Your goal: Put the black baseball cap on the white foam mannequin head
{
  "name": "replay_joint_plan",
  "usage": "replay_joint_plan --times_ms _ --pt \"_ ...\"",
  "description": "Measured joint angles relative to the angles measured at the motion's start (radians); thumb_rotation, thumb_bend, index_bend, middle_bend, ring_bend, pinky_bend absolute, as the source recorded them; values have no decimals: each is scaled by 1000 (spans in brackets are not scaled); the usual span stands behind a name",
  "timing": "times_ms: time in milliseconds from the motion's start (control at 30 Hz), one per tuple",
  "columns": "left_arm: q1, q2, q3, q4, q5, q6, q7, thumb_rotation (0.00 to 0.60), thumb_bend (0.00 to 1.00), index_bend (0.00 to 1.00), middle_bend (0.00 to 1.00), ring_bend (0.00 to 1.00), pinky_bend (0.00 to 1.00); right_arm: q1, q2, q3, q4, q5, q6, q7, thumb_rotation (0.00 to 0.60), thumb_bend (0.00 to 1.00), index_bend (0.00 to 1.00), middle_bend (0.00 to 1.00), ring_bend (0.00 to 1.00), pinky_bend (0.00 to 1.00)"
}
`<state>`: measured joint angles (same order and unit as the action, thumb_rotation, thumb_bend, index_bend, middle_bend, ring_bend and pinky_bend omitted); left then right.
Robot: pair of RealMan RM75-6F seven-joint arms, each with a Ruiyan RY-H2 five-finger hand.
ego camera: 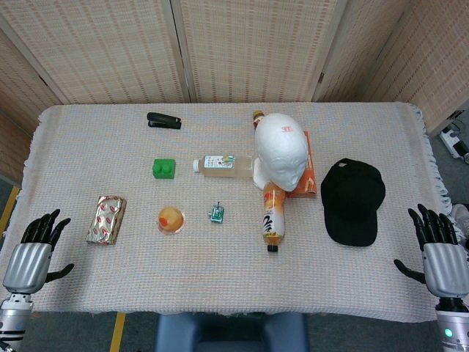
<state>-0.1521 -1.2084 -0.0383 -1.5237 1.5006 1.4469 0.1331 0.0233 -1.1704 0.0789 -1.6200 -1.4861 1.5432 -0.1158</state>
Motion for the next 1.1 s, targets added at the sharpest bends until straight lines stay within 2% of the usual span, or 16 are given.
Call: replay_joint_plan --times_ms 233,400,600,867,1100 --pt "-2 -6 -2 -1 -4 -4 12 600 159 162 42 6 137 6 -24 10 29 9 -2 5 600 7 10 0 0 0" --pt "-4 -3 -3 -4 -2 -7 -8 600 159 162 42 6 136 9 -84 13 88 18 -2 7 600 10 153 0 0 0" --pt "-6 18 -3 -10 3 -10 -62 600 159 162 42 6 137 14 -204 5 251 18 -6 19 600 67 295 0 0 0" --pt "0 59 8 -32 46 13 -164 600 159 162 42 6 137 26 -403 -8 492 2 -7 45 600 145 336 0 0 0" --pt "7 94 27 -48 91 34 -237 600 159 163 42 6 138 34 -564 6 701 -3 25 119 600 187 402 0 0 0"
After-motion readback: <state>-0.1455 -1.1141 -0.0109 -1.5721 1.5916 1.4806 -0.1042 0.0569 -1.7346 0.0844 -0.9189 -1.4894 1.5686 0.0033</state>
